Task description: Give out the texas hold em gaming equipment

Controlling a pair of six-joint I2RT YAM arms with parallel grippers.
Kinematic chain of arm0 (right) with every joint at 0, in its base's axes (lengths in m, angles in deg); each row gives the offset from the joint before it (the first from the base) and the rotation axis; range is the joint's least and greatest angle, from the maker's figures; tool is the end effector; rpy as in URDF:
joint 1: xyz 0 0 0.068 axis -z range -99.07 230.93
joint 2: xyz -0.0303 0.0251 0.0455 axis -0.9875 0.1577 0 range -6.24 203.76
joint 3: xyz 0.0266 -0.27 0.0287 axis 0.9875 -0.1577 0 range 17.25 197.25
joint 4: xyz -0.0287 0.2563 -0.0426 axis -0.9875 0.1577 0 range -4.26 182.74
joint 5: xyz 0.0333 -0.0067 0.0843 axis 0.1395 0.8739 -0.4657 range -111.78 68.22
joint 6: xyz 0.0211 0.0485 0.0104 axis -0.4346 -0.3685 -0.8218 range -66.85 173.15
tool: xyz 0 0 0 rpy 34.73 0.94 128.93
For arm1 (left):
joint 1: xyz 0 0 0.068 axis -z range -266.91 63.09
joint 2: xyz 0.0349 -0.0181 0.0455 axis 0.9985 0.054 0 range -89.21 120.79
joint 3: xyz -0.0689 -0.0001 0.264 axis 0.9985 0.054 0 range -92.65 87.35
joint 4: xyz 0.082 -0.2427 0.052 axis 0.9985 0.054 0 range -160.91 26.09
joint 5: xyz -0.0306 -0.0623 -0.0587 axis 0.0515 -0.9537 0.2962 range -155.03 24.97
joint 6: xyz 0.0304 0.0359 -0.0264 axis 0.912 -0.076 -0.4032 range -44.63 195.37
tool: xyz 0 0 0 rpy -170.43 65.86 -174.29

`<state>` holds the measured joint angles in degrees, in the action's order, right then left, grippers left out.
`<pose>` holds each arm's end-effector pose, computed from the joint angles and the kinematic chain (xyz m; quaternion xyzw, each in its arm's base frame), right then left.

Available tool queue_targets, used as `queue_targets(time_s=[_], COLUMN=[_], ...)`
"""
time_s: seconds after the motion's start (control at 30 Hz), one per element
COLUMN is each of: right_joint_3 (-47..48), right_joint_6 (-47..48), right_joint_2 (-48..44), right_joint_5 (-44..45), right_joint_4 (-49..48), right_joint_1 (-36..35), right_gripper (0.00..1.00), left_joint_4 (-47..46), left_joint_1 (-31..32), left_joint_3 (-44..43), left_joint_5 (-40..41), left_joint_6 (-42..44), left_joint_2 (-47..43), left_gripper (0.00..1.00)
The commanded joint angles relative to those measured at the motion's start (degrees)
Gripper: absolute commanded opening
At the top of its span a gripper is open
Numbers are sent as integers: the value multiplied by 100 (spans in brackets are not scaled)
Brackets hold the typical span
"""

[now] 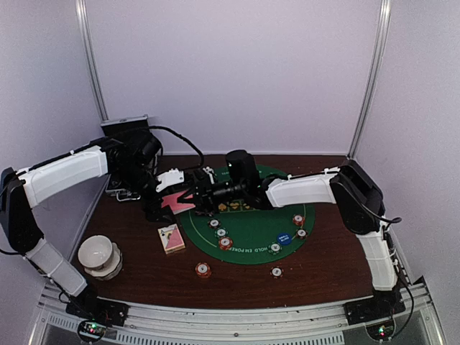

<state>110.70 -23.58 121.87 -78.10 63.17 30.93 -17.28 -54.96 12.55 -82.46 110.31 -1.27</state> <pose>0.3054 0.4097 0.2116 0.1301 -0.7356 -0.6600 0.0795 0.2533 -0.1706 0.2808 0.5590 0.7911 -0.1431 0.2028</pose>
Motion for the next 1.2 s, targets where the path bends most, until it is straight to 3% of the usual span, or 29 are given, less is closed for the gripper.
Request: queue_targets(time_s=[0.0,0.43,0.57,0.67,0.77,0.87,1.0,1.17], right_joint_3=[242,337,326,324,314,345,452,500], right_joint_6=[-97,-468,-395,-184,145,432,759,1037], right_joint_2=[64,297,302,270,205,128,66,-11], right_joint_5=[-100,-122,-112,-54,16,43,60,83], right_joint_4=[-419,-911,-793,-442,127,493,1017,1501], right_joint_1=[-53,-80,-67,-35,18,74,112,172], right_gripper=[1,3,15,34,50,58,58,49], left_joint_4=[-122,-187,-252,-256,-253,-251,-231,-146], left_joint_1=[20,22,22,22,22,22,22,22], left_joint_3=[-221,-140,-98,-78,-46,-9,1,-42], left_joint_5=[-303,-149,-70,-12,1,54,115,178], left_joint_6=[150,271,320,340,356,386,403,424], left_joint_2=[89,278,247,199,146,144,119,70], left_gripper=[93,65,32,20,13,6,4,4])
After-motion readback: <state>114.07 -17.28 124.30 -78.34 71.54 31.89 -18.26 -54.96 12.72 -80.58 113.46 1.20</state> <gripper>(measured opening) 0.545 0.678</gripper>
